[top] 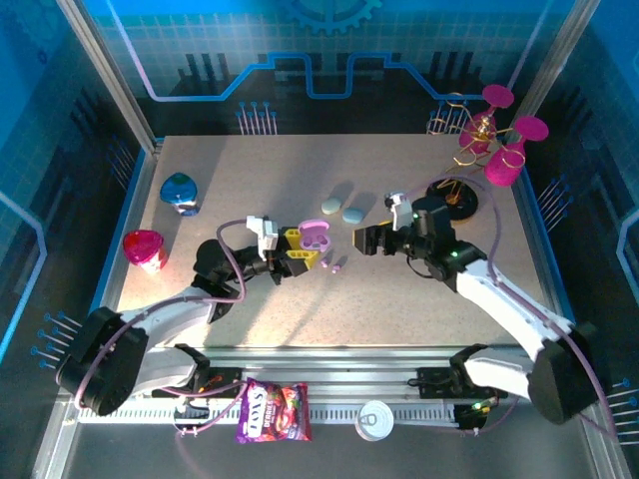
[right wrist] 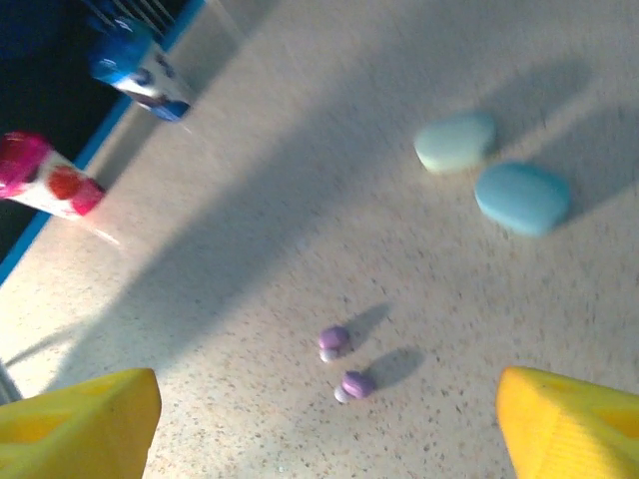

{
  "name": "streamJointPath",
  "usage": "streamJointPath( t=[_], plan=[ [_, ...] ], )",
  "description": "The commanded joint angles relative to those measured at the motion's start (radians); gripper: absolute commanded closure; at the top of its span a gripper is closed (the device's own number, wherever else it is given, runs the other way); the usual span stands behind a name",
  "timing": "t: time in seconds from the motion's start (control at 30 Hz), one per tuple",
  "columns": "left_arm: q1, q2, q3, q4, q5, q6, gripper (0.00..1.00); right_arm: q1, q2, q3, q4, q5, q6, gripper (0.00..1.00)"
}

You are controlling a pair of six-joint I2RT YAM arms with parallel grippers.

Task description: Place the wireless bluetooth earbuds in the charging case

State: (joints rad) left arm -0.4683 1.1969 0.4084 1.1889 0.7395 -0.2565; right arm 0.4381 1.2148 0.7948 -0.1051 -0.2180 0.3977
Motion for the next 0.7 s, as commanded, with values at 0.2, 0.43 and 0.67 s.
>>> streamJointPath(
  t=[0.2,0.43,0.67],
  plan=[
    [0.007,-0.084,-0.006,-0.070,-0.006,0.037,0.75,0.110,0.342,0.205,-0.084,0.028,0.024,0.28],
    [0.007,-0.104,-0.008,-0.099,0.000,0.047,0.74,0.141,0.542,0.368,-0.200,-0.017,-0.027,0.38],
    [0.007,-0.104,-0.007,-0.113,0.000,0.062,0.74,0.174,0.645,0.438,-0.301,-0.047,-0.089,0.41]
  ],
)
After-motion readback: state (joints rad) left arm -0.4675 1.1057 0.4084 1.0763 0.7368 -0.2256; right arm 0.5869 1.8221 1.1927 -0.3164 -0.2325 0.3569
